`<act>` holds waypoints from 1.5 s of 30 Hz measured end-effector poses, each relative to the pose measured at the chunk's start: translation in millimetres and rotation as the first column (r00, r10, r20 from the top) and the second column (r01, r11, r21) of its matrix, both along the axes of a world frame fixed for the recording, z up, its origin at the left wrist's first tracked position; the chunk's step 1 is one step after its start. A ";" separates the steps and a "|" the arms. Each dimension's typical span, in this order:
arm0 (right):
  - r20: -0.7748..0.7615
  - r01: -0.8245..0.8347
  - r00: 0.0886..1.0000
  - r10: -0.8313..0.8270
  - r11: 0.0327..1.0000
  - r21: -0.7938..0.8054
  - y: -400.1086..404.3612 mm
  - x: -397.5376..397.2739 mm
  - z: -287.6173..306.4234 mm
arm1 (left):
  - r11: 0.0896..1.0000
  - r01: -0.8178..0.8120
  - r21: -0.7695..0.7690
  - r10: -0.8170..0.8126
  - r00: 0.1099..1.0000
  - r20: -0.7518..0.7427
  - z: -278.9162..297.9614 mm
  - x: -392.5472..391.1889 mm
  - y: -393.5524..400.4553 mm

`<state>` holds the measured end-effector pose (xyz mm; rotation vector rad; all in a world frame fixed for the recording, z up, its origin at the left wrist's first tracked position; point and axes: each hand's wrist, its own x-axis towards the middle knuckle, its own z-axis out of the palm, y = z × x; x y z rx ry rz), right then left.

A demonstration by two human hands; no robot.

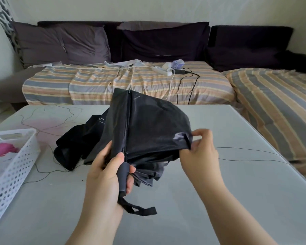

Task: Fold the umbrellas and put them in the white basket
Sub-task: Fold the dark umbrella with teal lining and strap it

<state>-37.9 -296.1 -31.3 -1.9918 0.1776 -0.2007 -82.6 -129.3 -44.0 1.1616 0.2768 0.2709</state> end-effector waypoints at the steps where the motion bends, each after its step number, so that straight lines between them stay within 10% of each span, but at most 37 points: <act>1: -0.064 -0.016 0.998 0.023 0.993 0.117 1.7 -3.0 0.7 | 1.000 -0.028 0.012 0.028 1.000 -0.003 -0.8 0.4 0.2; 6: 0.111 -0.037 0.994 0.023 0.991 0.126 -0.2 -15.5 2.4 | 0.996 -0.083 0.030 0.083 0.997 0.007 -1.0 -3.6 -6.5; 11: 0.085 -0.076 0.996 0.041 0.882 0.465 -3.0 -20.5 4.6 | 0.998 -0.069 0.013 0.069 0.998 0.006 -1.0 -4.7 -9.9; 21: 0.223 -0.105 0.965 0.141 0.980 -0.168 -16.7 -8.8 -4.2 | 0.999 0.036 -0.038 -0.035 0.999 0.011 1.3 -2.2 -2.3; 26: 0.176 -0.311 0.947 0.270 0.909 0.277 -20.1 -4.9 0.9 | 0.997 0.065 -0.038 -0.065 0.998 0.018 2.7 -3.3 0.4; 36: 0.522 0.190 0.848 0.098 0.862 -0.470 -13.5 -11.1 -5.4 | 0.994 0.099 -0.034 -0.098 0.995 0.022 1.8 -2.9 -2.5; 41: 0.235 0.074 0.969 0.072 0.826 -0.559 -16.5 -9.3 -2.7 | 0.996 0.093 -0.001 -0.093 0.995 0.033 1.6 -2.4 -5.3; 45: 0.289 -0.033 0.950 0.119 0.958 -0.284 -10.9 -22.3 -1.1 | 0.998 0.064 0.001 -0.064 0.998 0.025 0.9 -0.2 -2.8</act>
